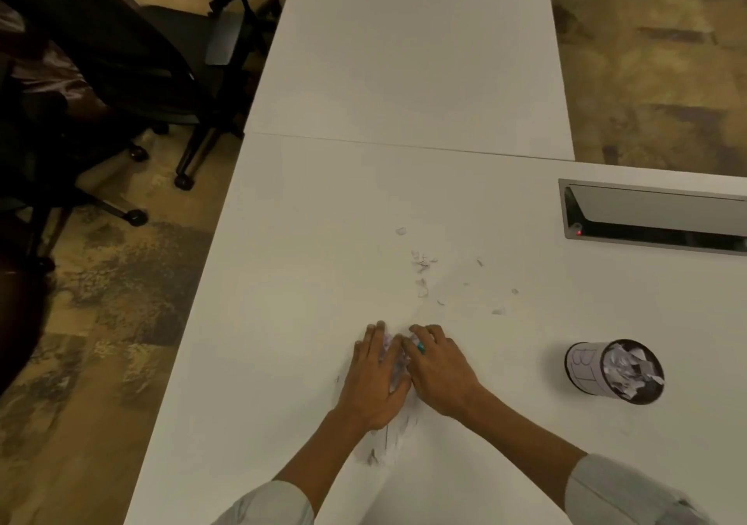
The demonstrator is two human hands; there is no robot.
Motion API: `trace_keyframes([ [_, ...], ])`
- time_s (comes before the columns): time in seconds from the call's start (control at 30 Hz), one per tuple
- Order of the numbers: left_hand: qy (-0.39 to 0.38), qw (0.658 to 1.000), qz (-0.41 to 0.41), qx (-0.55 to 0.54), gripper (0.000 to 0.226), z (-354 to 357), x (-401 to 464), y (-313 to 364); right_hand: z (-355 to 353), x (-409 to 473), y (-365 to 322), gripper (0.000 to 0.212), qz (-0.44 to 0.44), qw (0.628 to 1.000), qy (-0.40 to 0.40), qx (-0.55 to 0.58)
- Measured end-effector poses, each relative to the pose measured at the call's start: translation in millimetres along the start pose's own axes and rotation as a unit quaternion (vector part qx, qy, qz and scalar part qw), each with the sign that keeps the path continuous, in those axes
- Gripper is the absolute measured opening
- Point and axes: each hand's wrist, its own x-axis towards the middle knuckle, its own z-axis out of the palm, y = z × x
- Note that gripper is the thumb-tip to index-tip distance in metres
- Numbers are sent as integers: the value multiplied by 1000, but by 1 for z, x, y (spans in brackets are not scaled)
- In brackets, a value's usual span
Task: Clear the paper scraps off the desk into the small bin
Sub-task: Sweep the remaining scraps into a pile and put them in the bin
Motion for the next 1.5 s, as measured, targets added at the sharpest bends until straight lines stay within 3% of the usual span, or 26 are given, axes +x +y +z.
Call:
trace_keyframes([
  [0.1, 46, 997, -11, -58, 77, -6, -11, 6, -14, -1, 17, 49, 15, 998, 46, 46],
  [0.23, 111, 988, -100, -47, 107, -38, -22, -7, -45, 37, 60, 61, 100, 991, 57, 74],
  [0.37, 49, 973, -226, -19, 135, -50, -41, -23, -65, 91, 89, 56, 182, 981, 8, 60],
  [0.5, -18, 962, -261, -74, 143, -36, -55, -27, -65, 117, 74, 42, 187, 982, -6, 17],
  [0.77, 24, 968, -197, -155, 115, -36, -36, -5, -23, 85, 3, 35, 45, 999, -29, -3],
  [0.9, 94, 968, -198, -121, 112, -63, -20, -15, -59, 138, 25, 45, 94, 994, 47, 11],
  [1.03, 69, 977, -182, -88, 117, -80, -7, -25, -83, 181, 56, 39, 131, 991, 13, -12],
  [1.23, 59, 979, -176, -84, 123, -110, 28, -28, -56, 154, 55, 39, 57, 996, 27, -59],
  [1.4, 45, 995, -68, -55, 116, -122, 64, -7, -28, 85, 31, 40, -25, 997, 41, -59],
  [1.5, 23, 1000, -10, -7, 110, -125, 86, 2, -12, 49, 27, 39, -28, 999, 0, -24],
])
